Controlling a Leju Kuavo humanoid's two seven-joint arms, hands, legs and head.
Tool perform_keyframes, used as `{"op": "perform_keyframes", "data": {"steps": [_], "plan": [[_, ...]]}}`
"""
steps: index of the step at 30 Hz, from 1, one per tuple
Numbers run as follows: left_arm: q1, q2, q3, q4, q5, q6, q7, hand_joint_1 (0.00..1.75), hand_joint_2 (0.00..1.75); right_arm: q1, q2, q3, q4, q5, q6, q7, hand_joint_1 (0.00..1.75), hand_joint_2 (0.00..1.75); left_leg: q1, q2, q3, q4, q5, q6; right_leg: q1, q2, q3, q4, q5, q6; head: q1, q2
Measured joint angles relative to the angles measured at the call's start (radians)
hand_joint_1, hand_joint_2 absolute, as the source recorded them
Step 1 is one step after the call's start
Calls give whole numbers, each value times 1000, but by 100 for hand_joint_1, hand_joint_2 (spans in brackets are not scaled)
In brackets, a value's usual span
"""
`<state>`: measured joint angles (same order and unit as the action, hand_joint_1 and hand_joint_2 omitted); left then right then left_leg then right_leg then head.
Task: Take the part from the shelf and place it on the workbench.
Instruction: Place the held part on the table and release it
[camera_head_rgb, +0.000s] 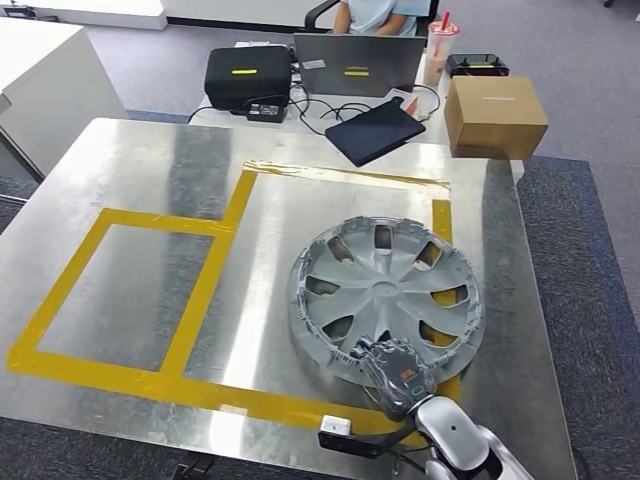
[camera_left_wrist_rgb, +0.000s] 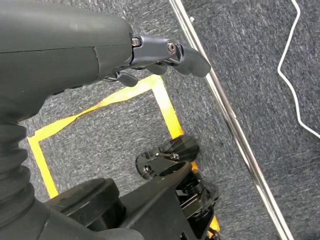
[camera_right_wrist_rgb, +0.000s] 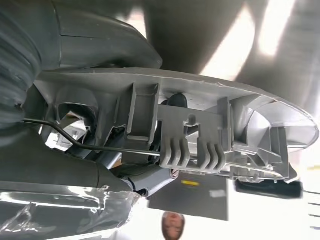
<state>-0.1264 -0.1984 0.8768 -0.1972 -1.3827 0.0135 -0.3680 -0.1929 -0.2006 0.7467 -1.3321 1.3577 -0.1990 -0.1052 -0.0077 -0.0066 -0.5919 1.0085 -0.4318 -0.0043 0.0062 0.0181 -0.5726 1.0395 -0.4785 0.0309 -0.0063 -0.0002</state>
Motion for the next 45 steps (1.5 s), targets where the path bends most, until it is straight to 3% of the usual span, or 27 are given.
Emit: {"op": "perform_keyframes", "data": {"steps": [8,13,20,29,30,31,34,35,40,45], "plan": [[-2,-12,-19,0,-4,0,2,0,175,-70,88,80,57,-47,-1,-17,175,175,0,-3,-2,0,1,-1,0,-5,1,-3,0,0,0,0],[-2,-13,-22,0,-4,-2,2,0,175,-89,113,108,78,-62,0,-15,175,175,0,-5,-3,0,0,-1,0,-7,3,-6,0,0,0,0],[-2,-13,-25,0,3,2,1,0,175,-92,113,116,102,-102,8,7,175,175,0,-5,-3,0,0,0,0,-7,4,-9,0,0,0,0],[-1,-13,-37,0,7,-6,-5,0,175,-73,63,109,129,-113,8,13,175,175,0,-5,-1,0,-1,1,0,-7,6,-13,1,2,0,0],[-1,-13,-37,0,7,-8,-6,0,175,-72,61,106,130,-113,11,14,173,175,0,-5,-1,0,-1,1,0,-8,6,-13,1,2,0,0],[-1,-13,-38,0,5,-9,-6,0,175,-70,59,104,130,-113,15,14,134,175,0,-6,0,0,-1,1,0,-8,6,-13,1,2,0,0],[-1,-13,-44,0,4,-11,-6,0,44,-69,55,97,130,-113,24,14,4,175,0,-6,0,0,-1,1,0,-8,6,-13,1,2,0,0],[-1,-13,-45,0,8,-10,-7,0,0,-68,55,93,130,-114,28,14,0,175,0,-6,0,0,-1,2,0,-8,6,-14,1,2,0,0],[1,-13,-45,0,33,-10,-8,0,0,-65,55,75,129,-110,33,17,0,175,0,-6,1,0,0,2,0,-8,10,-14,2,3,0,0],[4,-12,-44,0,43,-1,-6,0,0,-61,55,57,106,-110,33,22,0,175,-5,-6,0,3,-5,11,-5,-8,13,-18,4,11,0,0]]}}
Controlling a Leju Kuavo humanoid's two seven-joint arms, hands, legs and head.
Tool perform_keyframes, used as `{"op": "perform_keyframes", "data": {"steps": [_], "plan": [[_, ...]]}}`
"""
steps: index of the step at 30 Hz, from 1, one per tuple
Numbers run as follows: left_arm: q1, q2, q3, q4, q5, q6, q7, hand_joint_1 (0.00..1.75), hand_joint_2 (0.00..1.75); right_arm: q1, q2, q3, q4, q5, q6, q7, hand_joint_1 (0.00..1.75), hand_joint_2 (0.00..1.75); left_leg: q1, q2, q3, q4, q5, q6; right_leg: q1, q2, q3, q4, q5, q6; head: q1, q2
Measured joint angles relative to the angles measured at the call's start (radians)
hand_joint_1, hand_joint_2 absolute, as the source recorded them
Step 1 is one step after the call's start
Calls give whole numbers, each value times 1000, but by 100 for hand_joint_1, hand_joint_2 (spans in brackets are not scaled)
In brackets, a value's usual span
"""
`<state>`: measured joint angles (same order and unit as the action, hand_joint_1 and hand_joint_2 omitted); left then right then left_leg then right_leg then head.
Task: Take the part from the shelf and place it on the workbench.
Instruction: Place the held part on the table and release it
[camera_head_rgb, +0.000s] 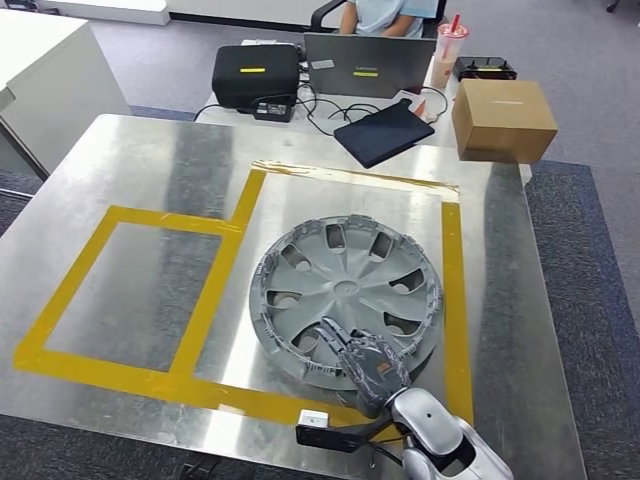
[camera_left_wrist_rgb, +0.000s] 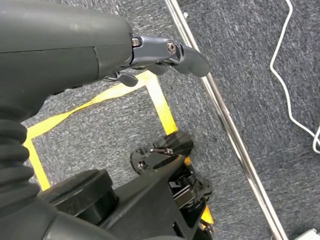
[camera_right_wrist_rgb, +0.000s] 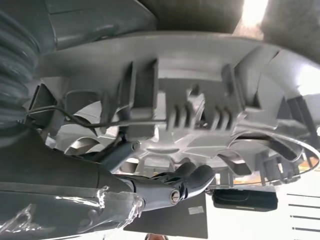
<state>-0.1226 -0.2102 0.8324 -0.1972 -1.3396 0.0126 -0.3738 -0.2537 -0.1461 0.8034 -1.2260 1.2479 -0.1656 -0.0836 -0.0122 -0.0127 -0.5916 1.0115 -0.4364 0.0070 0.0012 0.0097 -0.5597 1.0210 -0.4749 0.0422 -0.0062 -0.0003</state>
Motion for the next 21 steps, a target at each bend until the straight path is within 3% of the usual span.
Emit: {"op": "perform_keyframes", "data": {"steps": [3,5,7,9,10,11,12,14,16,19,21], "plan": [[1,1,0,0,7,5,0,0,0,5,0,-5,-27,-8,8,7,0,175,-3,0,1,-3,5,10,-3,0,2,-3,4,9,0,0],[1,1,0,0,13,8,0,0,0,9,0,-8,-51,-18,22,12,0,175,2,2,4,-15,15,17,-3,0,-7,11,-12,15,1,0],[1,1,1,0,16,11,0,0,0,16,0,-11,-73,-27,34,15,0,175,7,3,4,-24,21,22,-3,-1,-45,100,-72,20,3,0],[3,1,1,0,18,13,0,0,0,27,-1,-11,-92,-37,39,15,0,175,8,3,-1,-25,24,22,-5,-2,-101,233,-136,25,4,0],[5,1,1,0,19,14,0,0,0,32,-2,-11,-102,-44,40,15,0,175,8,3,-3,-24,25,21,-6,-2,-116,272,-146,27,3,0],[6,1,1,0,19,15,0,0,0,37,-2,-11,-114,-49,40,15,0,175,9,3,-5,-24,27,19,-7,-2,-114,273,-135,28,3,0],[6,1,1,0,20,15,0,0,0,40,-3,-11,-126,-54,40,15,0,175,10,3,-7,-23,29,17,-8,-2,-91,231,-106,29,3,0],[6,1,2,0,22,16,-1,0,0,42,-4,-11,-153,-64,40,15,0,175,11,1,-9,-21,32,9,-11,0,-9,88,-46,31,4,0],[6,1,2,0,26,17,-2,0,0,46,-4,-11,-183,-81,37,17,0,175,10,-2,-14,-18,38,-3,-10,4,39,2,-24,23,3,0],[8,2,2,0,33,17,-4,0,0,59,-5,-12,-232,-123,34,22,0,175,11,-4,-22,-17,47,-24,-7,5,29,-5,-15,-2,1,0],[10,2,2,0,37,18,-7,0,0,68,-5,-15,-267,-158,33,22,0,175,13,-2,-40,19,8,-36,-10,1,15,-7,-2,-21,-5,0]]}}
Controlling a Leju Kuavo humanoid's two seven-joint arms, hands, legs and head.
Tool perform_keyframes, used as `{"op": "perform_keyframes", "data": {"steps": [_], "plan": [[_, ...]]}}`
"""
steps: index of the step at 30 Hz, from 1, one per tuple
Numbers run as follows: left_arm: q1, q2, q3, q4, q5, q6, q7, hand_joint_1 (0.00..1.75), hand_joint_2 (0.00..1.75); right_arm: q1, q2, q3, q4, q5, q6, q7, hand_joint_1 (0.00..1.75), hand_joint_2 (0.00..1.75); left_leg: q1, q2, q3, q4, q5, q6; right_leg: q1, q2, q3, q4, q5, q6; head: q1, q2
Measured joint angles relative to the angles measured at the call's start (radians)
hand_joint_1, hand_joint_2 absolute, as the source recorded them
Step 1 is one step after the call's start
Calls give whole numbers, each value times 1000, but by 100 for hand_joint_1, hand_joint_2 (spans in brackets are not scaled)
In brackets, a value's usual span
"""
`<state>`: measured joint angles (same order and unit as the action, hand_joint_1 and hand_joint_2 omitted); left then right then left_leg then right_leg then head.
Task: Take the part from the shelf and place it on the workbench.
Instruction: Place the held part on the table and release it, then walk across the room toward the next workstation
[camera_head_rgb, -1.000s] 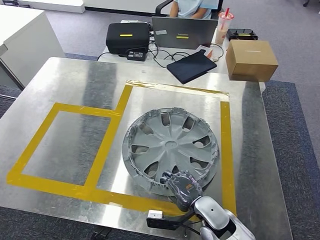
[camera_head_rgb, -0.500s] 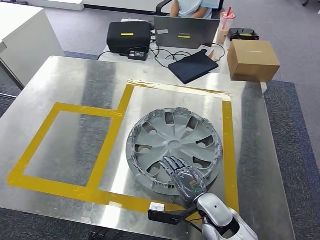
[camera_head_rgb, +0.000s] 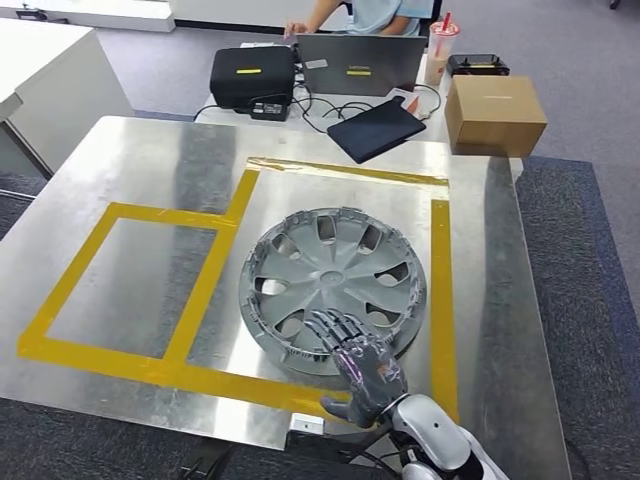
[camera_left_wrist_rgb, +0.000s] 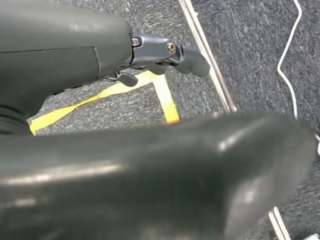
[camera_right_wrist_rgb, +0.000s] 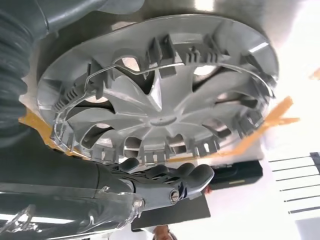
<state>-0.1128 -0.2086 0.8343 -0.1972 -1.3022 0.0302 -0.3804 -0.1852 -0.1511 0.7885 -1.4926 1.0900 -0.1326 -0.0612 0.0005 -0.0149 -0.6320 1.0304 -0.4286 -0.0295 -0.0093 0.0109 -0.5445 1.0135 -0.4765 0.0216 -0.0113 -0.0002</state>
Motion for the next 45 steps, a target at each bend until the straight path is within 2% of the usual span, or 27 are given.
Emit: {"op": "perform_keyframes", "data": {"steps": [3,5,6,8,10,11,14,16,18,19,20,22,23,25,26,28,30,31,33,34,35,36,38,40,41,43,45], "plan": [[1,0,0,0,8,1,-5,0,0,26,0,-9,-56,-63,-11,-4,0,175,4,3,-65,185,-129,-14,-1,-8,-28,0,21,-12,-10,0],[2,0,1,0,14,1,-7,0,0,52,0,-16,-95,-104,-24,-7,0,175,6,3,-71,252,-149,-18,-1,-13,-47,1,34,-10,-11,0],[3,0,1,0,16,1,-8,0,0,65,0,-20,-114,-119,-30,-7,0,175,7,4,-47,229,-130,-18,-1,-14,-55,1,41,-8,-11,0],[3,0,2,0,21,4,-11,0,0,93,0,-31,-155,-142,-49,-8,0,175,10,4,50,95,-82,-18,-1,-15,-67,2,52,1,-13,0],[2,-1,2,0,28,7,-15,0,0,128,0,-47,-200,-159,-81,-13,0,175,10,1,127,-23,-67,-12,2,-16,-74,3,63,14,-16,0],[2,-2,3,0,30,8,-17,0,0,149,0,-54,-223,-164,-100,-17,0,175,9,0,138,-46,-69,-7,3,-16,-77,3,69,20,-17,0],[8,-2,6,0,34,11,-20,0,0,209,0,-73,-276,-167,-137,-26,0,175,7,2,122,-52,-55,22,-1,-16,-88,6,72,38,-17,0],[10,-1,8,0,35,12,-22,0,0,236,0,-81,-298,-167,-141,-28,0,175,7,6,104,-54,-37,41,-3,-14,-116,71,6,46,-13,0],[10,-1,9,0,35,12,-23,0,0,251,0,-87,-314,-165,-144,-28,0,87,4,7,79,-53,-18,49,-1,-13,-155,205,-88,49,-9,0],[10,-1,9,0,36,13,-23,0,0,259,0,-91,-320,-159,-149,-28,0,44,1,7,66,-53,-8,50,-1,-13,-165,263,-113,48,-8,0],[10,-1,9,0,38,15,-25,0,0,268,0,-94,-325,-149,-159,-27,0,0,-1,8,54,-52,1,51,0,-13,-160,289,-115,46,-8,0],[12,-2,10,0,45,23,-28,0,0,296,-2,-103,-342,-120,-199,-23,0,0,-5,7,32,-52,19,51,5,-13,-93,230,-71,37,-8,0],[13,-3,11,0,48,27,-30,0,0,313,-4,-108,-355,-105,-227,-21,0,0,-7,6,24,-51,28,50,8,-13,-36,155,-53,30,-8,0],[17,-5,14,0,52,33,-35,0,0,346,-16,-113,-388,-82,-292,-12,0,0,-10,4,13,-50,44,43,15,-14,64,9,-48,19,-10,0],[18,-6,15,0,53,34,-37,0,0,360,-24,-115,-405,-76,-324,-6,0,0,-10,4,10,-50,52,38,18,-14,85,-30,-55,16,-10,0],[21,-7,17,0,55,36,-40,0,0,388,-45,-117,-433,-73,-385,12,0,0,-8,6,8,-51,65,26,19,-14,80,-43,-47,9,-10,0],[25,-8,22,0,56,38,-42,0,0,412,-69,-113,-453,-73,-446,41,0,0,-6,7,-4,-30,34,14,16,-16,63,-46,-26,-6,-10,0],[26,-7,24,0,57,39,-43,0,0,423,-80,-109,-461,-72,-475,55,0,0,-4,7,-17,6,-9,8,13,-17,52,-48,-13,-12,-11,0],[26,-7,26,0,57,40,-44,0,0,444,-100,-102,-472,-71,-518,80,0,0,1,7,-49,129,-114,-3,12,-18,27,-47,11,-16,-16,0],[26,-7,27,0,58,41,-45,0,0,453,-108,-99,-476,-70,-531,89,0,0,3,7,-60,191,-144,-7,12,-18,13,-45,24,-15,-17,0],[26,-7,28,0,58,42,-45,0,0,460,-115,-97,-478,-69,-541,96,0,0,6,7,-58,229,-150,-10,11,-18,-3,-43,36,-13,-18,0],[26,-7,29,0,59,42,-46,0,0,466,-120,-96,-480,-68,-549,101,0,0,7,8,-41,233,-133,-13,10,-18,-19,-40,46,-10,-18,0],[25,-6,31,0,59,43,-47,0,0,476,-128,-93,-485,-64,-555,108,0,0,12,8,45,140,-83,-17,7,-18,-49,-31,64,0,-19,0],[21,-8,31,0,60,43,-49,0,0,486,-134,-93,-493,-59,-557,111,0,0,13,6,149,-4,-79,-14,7,-18,-71,-18,78,12,-23,0],[19,-9,32,0,61,43,-50,0,0,493,-136,-94,-498,-58,-557,107,0,0,12,5,178,-49,-88,-7,9,-18,-77,-14,86,18,-25,0],[20,-10,33,0,65,45,-52,0,0,516,-136,-103,-506,-71,-559,81,0,0,7,3,180,-71,-90,15,7,-19,-83,-15,105,29,-25,0],[24,-9,36,0,68,49,-55,0,0,553,-120,-130,-509,-107,-561,23,0,0,6,9,162,-70,-72,34,2,-17,-95,1,81,39,-23,0]]}}
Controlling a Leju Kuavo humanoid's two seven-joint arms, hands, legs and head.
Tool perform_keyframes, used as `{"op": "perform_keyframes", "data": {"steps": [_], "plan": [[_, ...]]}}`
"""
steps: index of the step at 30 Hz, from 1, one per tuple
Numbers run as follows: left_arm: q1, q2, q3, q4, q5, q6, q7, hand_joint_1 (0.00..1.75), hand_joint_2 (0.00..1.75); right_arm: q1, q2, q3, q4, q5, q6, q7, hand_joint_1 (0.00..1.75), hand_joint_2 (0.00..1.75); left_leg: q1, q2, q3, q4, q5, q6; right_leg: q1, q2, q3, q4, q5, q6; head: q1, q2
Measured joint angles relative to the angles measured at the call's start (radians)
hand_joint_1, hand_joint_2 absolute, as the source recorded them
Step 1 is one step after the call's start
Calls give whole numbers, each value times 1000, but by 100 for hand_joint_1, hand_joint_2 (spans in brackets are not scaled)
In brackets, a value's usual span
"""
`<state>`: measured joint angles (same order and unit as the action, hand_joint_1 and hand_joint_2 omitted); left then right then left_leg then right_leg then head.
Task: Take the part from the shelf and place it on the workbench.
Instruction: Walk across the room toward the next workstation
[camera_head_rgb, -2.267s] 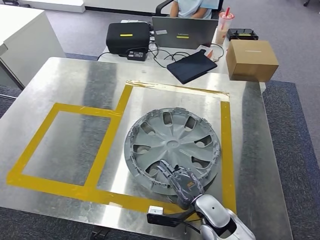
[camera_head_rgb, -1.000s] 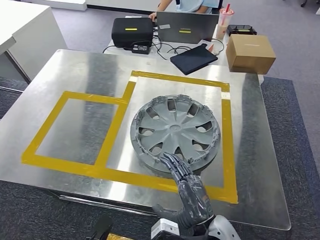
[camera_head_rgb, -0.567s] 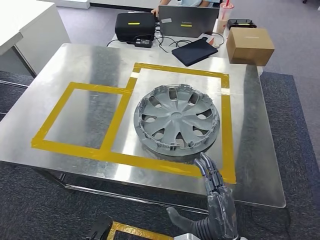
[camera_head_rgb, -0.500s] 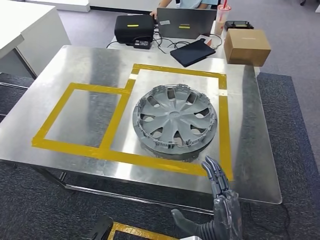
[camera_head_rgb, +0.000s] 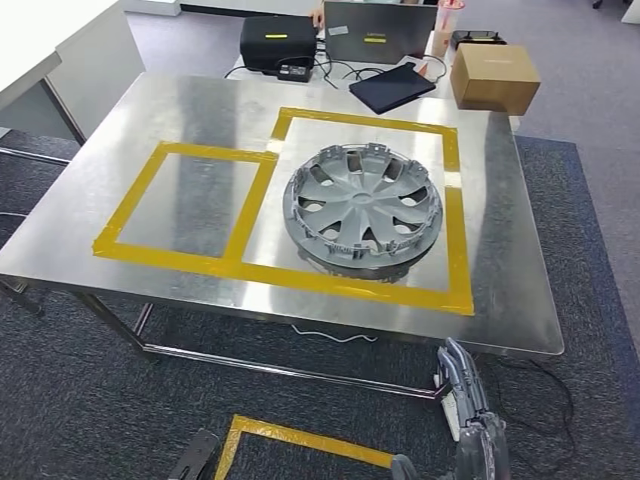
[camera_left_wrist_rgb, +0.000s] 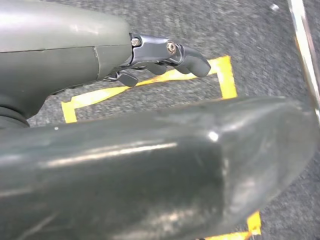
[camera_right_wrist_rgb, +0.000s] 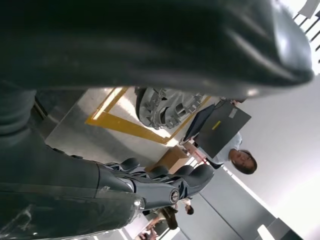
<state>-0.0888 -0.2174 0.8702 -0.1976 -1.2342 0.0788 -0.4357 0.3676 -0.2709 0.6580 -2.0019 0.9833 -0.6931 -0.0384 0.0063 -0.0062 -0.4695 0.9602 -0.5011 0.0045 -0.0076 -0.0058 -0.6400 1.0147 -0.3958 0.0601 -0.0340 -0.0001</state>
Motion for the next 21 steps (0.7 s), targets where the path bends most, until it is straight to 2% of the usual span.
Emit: {"op": "perform_keyframes", "data": {"steps": [1,3,4,5,6,7,8,9,10,11,12,14,15,16,17,18,19,20,21], "plan": [[2,0,2,0,1,2,-2,0,0,20,15,-19,-1,-20,-1,-37,0,0,1,3,-11,-1,11,8,-1,2,-13,33,-40,4,1,0],[2,1,5,0,3,4,-5,0,0,58,50,-63,-1,-62,-3,-115,0,0,-1,5,-41,0,36,17,-2,4,-48,156,-149,9,5,0],[3,1,7,0,4,4,-6,0,0,75,67,-83,0,-86,-4,-150,0,0,-3,5,-59,1,49,17,-1,4,-59,222,-184,9,7,0],[3,1,9,0,5,5,-7,0,0,93,83,-103,1,-110,-4,-180,0,0,-4,5,-77,2,63,17,-1,4,-60,268,-195,9,8,0],[3,1,11,0,7,6,-8,0,0,110,99,-121,2,-132,-4,-202,0,0,-5,5,-95,4,76,16,-1,4,-44,282,-182,8,7,0],[4,1,14,0,8,7,-8,0,0,124,113,-137,5,-152,-4,-218,0,0,-5,5,-112,5,88,14,-1,4,-10,259,-154,6,7,0],[3,1,16,0,8,8,-9,0,0,136,125,-151,8,-166,-4,-228,0,0,-6,5,-126,6,99,11,-1,4,43,202,-127,4,7,0],[3,1,17,0,9,8,-10,0,0,144,137,-163,10,-176,-4,-234,0,0,-7,5,-138,8,110,7,0,4,108,121,-119,1,8,0],[3,1,18,0,9,8,-10,0,0,151,146,-172,12,-181,-4,-238,0,0,-8,4,-146,9,121,2,1,4,165,40,-124,-2,7,0],[3,1,18,0,9,9,-11,0,0,156,155,-181,13,-184,-4,-241,0,0,-8,4,-151,9,132,-3,3,4,204,-21,-136,-6,5,0],[3,1,19,0,9,9,-11,0,0,161,162,-187,15,-186,-4,-243,0,0,-8,4,-154,8,142,-9,6,4,221,-55,-147,-10,5,0],[4,1,21,0,9,10,-12,0,0,171,174,-199,18,-187,-5,-245,0,0,-4,5,-158,7,153,-22,8,3,207,-61,-137,-26,4,0],[5,1,21,0,9,11,-12,0,0,174,178,-203,19,-187,-5,-245,0,0,-2,5,-163,18,134,-29,8,1,197,-59,-127,-35,3,0],[6,2,22,0,9,11,-12,0,0,177,183,-207,21,-188,-5,-245,0,0,-1,4,-173,47,94,-35,6,0,185,-60,-115,-44,0,0],[7,2,22,0,9,9,-12,0,0,179,186,-210,22,-191,-5,-245,0,0,0,5,-187,95,39,-40,5,-1,170,-61,-102,-50,-3,0],[7,2,22,0,9,7,-12,0,0,180,189,-213,24,-199,-5,-243,0,0,0,5,-203,160,-18,-44,5,-1,154,-60,-90,-53,-5,0],[7,3,23,0,9,3,-12,0,0,180,193,-216,29,-214,-5,-239,0,0,0,5,-216,228,-56,-48,5,-4,137,-60,-78,-54,-7,0],[6,4,23,0,9,-3,-11,0,0,178,196,-220,38,-236,-5,-235,0,0,0,5,-222,282,-64,-50,5,-8,123,-60,-66,-54,-8,0],[5,6,23,0,9,-8,-10,0,0,174,201,-226,52,-264,-4,-233,0,0,0,5,-218,313,-46,-52,5,-14,109,-59,-54,-54,-9,0]]}}
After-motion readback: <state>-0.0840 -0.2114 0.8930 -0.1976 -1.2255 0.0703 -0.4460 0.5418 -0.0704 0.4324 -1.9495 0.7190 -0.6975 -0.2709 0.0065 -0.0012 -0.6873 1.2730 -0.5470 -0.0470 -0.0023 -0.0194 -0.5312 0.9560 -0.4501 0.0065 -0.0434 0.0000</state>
